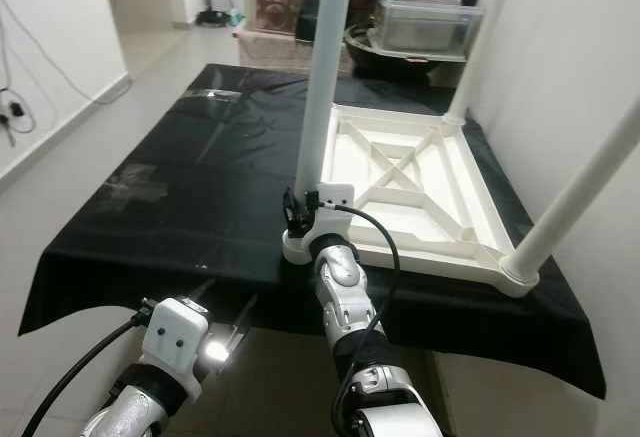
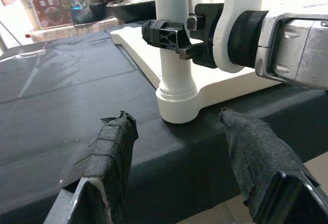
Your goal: Building children table
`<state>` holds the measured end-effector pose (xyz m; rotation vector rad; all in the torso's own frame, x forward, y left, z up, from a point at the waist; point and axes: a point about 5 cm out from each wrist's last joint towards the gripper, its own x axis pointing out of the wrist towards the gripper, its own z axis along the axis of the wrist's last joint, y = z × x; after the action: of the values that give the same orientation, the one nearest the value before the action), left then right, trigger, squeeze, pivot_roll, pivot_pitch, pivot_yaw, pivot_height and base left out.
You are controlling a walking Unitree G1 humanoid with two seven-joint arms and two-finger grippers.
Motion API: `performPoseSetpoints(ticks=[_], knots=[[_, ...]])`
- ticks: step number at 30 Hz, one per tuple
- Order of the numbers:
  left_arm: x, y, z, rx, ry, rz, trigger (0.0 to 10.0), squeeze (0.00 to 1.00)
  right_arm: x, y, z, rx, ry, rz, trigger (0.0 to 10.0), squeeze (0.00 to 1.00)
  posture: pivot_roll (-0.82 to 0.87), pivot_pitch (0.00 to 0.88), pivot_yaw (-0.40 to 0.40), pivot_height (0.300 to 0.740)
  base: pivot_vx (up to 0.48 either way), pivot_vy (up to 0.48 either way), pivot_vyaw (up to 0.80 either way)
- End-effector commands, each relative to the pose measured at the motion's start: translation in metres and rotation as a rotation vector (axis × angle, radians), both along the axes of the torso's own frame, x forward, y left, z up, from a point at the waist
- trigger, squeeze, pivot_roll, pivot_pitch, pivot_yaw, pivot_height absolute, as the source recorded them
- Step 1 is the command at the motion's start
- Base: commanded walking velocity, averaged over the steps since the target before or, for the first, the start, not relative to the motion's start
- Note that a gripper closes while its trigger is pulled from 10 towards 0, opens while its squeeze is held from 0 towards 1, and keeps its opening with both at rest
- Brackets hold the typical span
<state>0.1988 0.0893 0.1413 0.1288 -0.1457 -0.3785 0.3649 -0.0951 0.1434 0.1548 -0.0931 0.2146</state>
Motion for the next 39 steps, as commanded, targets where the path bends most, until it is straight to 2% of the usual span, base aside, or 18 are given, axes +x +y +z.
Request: performPoseSetpoints(ticks=[1,8,10,11,12,13,14,16,19,23,26,27,31,32,33,36,38,39], knots=[[0.000,0.000,-0.004,-0.005,0.019,0.003,10.0,0.00,0.002,0.006,0.003,0.019,0.002,0.072,10.0,0.00,0.13,0.000,-0.081,0.740,0.000,0.000,0.00],[0.001,0.000,-0.003,-0.006,0.018,0.006,10.0,0.00,0.005,0.011,0.008,0.020,0.000,0.139,10.0,0.00,0.13,0.000,-0.083,0.740,0.000,0.000,0.00],[0.000,0.000,-0.003,-0.007,0.019,0.005,10.0,0.00,0.010,0.020,0.014,0.019,0.014,0.323,10.0,0.00,0.13,0.000,-0.083,0.740,0.000,0.000,0.00],[0.000,0.000,-0.003,-0.007,0.019,0.005,10.0,0.00,0.010,0.020,0.014,0.019,0.014,0.323,10.0,0.00,0.13,0.000,-0.083,0.740,0.000,0.000,0.00],[0.000,-0.001,-0.004,-0.007,0.019,0.005,10.0,0.00,0.011,0.021,0.015,0.018,0.014,0.355,4.0,0.00,0.13,0.000,-0.083,0.740,0.000,0.000,0.00],[0.000,-0.001,-0.003,-0.007,0.019,0.005,10.0,0.00,0.010,0.023,0.016,0.035,0.022,0.419,0.0,0.00,0.13,0.000,-0.084,0.740,0.000,0.000,0.00],[0.000,-0.001,-0.003,-0.007,0.019,0.005,10.0,0.00,0.010,0.023,0.016,0.035,0.022,0.419,0.0,0.00,0.13,0.000,-0.084,0.740,0.000,0.000,0.00],[-0.001,-0.001,-0.004,-0.007,0.019,0.006,10.0,0.00,0.009,0.026,0.022,0.034,0.025,0.601,0.0,0.00,0.14,0.000,-0.086,0.740,0.000,0.000,0.00],[-0.001,-0.001,-0.004,-0.008,0.020,0.007,10.0,0.00,0.009,0.027,0.028,0.044,0.022,0.728,0.0,0.00,0.14,0.000,-0.090,0.740,0.000,0.000,0.00],[-0.002,-0.001,-0.004,-0.008,0.020,0.007,10.0,0.00,0.010,0.030,0.034,0.043,0.028,0.812,0.0,0.00,0.14,0.000,-0.091,0.740,0.000,0.000,0.00],[-0.002,-0.001,-0.004,-0.007,0.020,0.008,10.0,0.00,0.013,0.032,0.035,0.011,0.038,0.778,0.0,0.00,0.14,0.000,-0.094,0.740,0.000,0.000,0.00],[-0.002,-0.001,-0.004,-0.007,0.020,0.008,10.0,0.00,0.015,0.034,0.036,-0.012,0.044,0.749,0.0,0.00,0.14,0.000,-0.094,0.740,0.000,0.000,0.00],[-0.003,-0.001,-0.004,-0.006,0.020,0.010,10.0,0.00,0.028,0.015,0.011,-0.175,0.182,0.245,0.0,0.00,0.14,0.000,-0.094,0.740,0.000,0.000,0.00],[-0.003,-0.001,-0.004,-0.006,0.020,0.009,10.0,0.00,0.030,0.003,0.008,-0.177,0.208,0.091,0.0,0.00,0.14,0.000,-0.093,0.740,0.000,0.000,0.00],[-0.003,-0.001,-0.004,-0.006,0.020,0.009,10.0,0.00,0.030,0.003,0.008,-0.177,0.208,0.091,0.0,0.00,0.14,0.000,-0.093,0.740,0.000,0.000,0.00],[-0.003,-0.001,-0.004,-0.005,0.021,0.008,10.0,0.00,0.030,-0.029,0.002,-0.129,0.246,-0.253,0.0,0.00,0.14,0.000,-0.093,0.740,0.000,0.000,0.00],[-0.003,-0.001,-0.004,-0.006,0.021,0.008,10.0,0.00,0.029,-0.033,0.001,-0.117,0.252,-0.293,0.0,0.00,0.14,0.000,-0.093,0.740,0.000,0.000,0.00],[-0.002,-0.001,-0.005,-0.005,0.022,0.006,10.0,0.00,0.024,-0.041,-0.002,-0.083,0.257,-0.421,0.0,0.00,0.13,0.000,-0.087,0.740,0.000,0.000,0.00]])
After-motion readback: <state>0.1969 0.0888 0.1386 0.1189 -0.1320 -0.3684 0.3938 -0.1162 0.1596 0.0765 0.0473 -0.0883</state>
